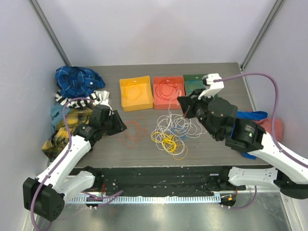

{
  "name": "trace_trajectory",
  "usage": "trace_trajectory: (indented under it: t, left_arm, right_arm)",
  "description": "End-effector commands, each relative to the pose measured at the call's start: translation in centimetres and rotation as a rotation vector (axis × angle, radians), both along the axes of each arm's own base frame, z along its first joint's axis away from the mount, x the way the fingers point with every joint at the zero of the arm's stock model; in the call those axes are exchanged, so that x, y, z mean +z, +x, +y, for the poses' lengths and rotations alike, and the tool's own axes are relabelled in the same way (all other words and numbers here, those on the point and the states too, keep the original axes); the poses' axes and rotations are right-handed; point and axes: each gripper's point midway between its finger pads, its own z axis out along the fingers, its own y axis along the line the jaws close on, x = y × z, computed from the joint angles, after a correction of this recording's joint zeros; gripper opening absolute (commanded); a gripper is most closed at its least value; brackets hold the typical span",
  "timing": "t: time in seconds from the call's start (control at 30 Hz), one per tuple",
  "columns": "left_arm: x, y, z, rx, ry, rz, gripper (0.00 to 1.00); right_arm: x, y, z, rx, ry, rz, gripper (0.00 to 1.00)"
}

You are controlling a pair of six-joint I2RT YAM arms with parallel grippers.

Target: Untangle the cables

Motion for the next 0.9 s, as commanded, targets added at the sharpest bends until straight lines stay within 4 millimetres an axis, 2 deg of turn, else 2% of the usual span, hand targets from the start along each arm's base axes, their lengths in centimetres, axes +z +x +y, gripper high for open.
trace_trajectory:
  t: [0.0, 0.1, 0.13, 0.2, 0.23, 0.3, 0.37, 0.47, 0.5, 0.53, 0.57, 0.6, 0.63, 0.7, 0.73, 0.77, 0.8, 0.83, 0.87]
  left_arm:
    - [2.1, 0.6, -0.7, -0.007, -0.046, -0.075, 0.42]
    - [2.1, 0.6, -0.7, -0.011, -0.049, -0.072, 0.42]
    - [2.1, 0.6, -0.8, -0.011, -0.049, -0.069, 0.42]
    - [2.1, 0.7, -0.9, -0.015, -0.054, -0.067, 0.42]
    - [2.3, 0.7, -1.3, -0.031, -0.069, -0.074, 0.42]
    - [2.6, 0.8, -2.0, -0.051, -0.101, -0.083, 0.42]
    - [3.9, 0.7, -3.2, -0.104, -0.166, -0.123, 0.42]
    - [5.2, 0.5, -3.4, -0.116, -0.197, -0.173, 0.42]
    - [6.2, 0.2, -3.1, -0.109, -0.203, -0.212, 0.43]
    - [6.3, 0.0, -2.7, -0.097, -0.196, -0.227, 0.43]
    - [6.0, -0.1, -1.7, -0.056, -0.164, -0.228, 0.43]
    - [6.8, -0.5, -1.1, -0.035, -0.159, -0.261, 0.44]
    - [6.9, -0.7, -0.5, -0.013, -0.143, -0.267, 0.44]
    - [6.5, -1.2, 1.3, 0.053, -0.084, -0.265, 0.45]
    - [6.8, -1.6, 1.8, 0.066, -0.076, -0.28, 0.46]
    - [6.8, -1.8, 2.1, 0.068, -0.063, -0.284, 0.46]
    - [6.4, -2.1, 2.4, 0.074, -0.051, -0.274, 0.47]
    - [6.7, -2.2, 2.6, 0.075, -0.055, -0.285, 0.47]
    - [6.4, -2.4, 2.6, 0.072, -0.053, -0.279, 0.47]
  right_arm:
    - [-2.9, 0.1, -3.4, -0.115, -0.095, 0.018, 0.01]
    - [-3.8, -0.3, -5.1, -0.151, -0.081, 0.031, 0.01]
    - [-4.8, -0.6, -5.5, -0.154, -0.101, 0.047, 0.01]
    - [-6.1, -0.9, -5.0, -0.124, -0.114, 0.075, 0.01]
    - [-7.4, -1.1, -4.5, -0.1, -0.136, 0.099, 0.01]
    - [-9.1, -1.5, -1.8, -0.009, -0.13, 0.145, 0.01]
    - [-11.0, -1.3, 0.8, 0.052, -0.153, 0.178, 0.01]
    - [-11.1, -0.8, 4.7, 0.145, -0.142, 0.174, 0.01]
    - [-12.8, -0.2, 6.6, 0.171, -0.194, 0.195, 0.01]
    - [-11.8, -0.2, 8.5, 0.227, -0.161, 0.186, 0.01]
    - [-12.0, 0.0, 9.8, 0.25, -0.166, 0.19, 0.01]
    - [-14.4, 0.4, 11.7, 0.277, -0.211, 0.226, 0.01]
    - [-13.9, 0.7, 13.1, 0.298, -0.193, 0.218, 0.01]
    - [-15.9, 0.6, 15.5, 0.36, -0.211, 0.259, 0.01]
    - [-17.9, 1.0, 17.1, 0.378, -0.236, 0.294, 0.01]
    - [-18.8, 0.5, 18.2, 0.424, -0.24, 0.323, 0.01]
    - [-19.4, 0.5, 18.7, 0.431, -0.249, 0.339, 0.09]
    - [-20.3, 0.8, 19.2, 0.426, -0.269, 0.359, 0.34]
    - [-20.3, 1.0, 19.0, 0.411, -0.272, 0.362, 0.44]
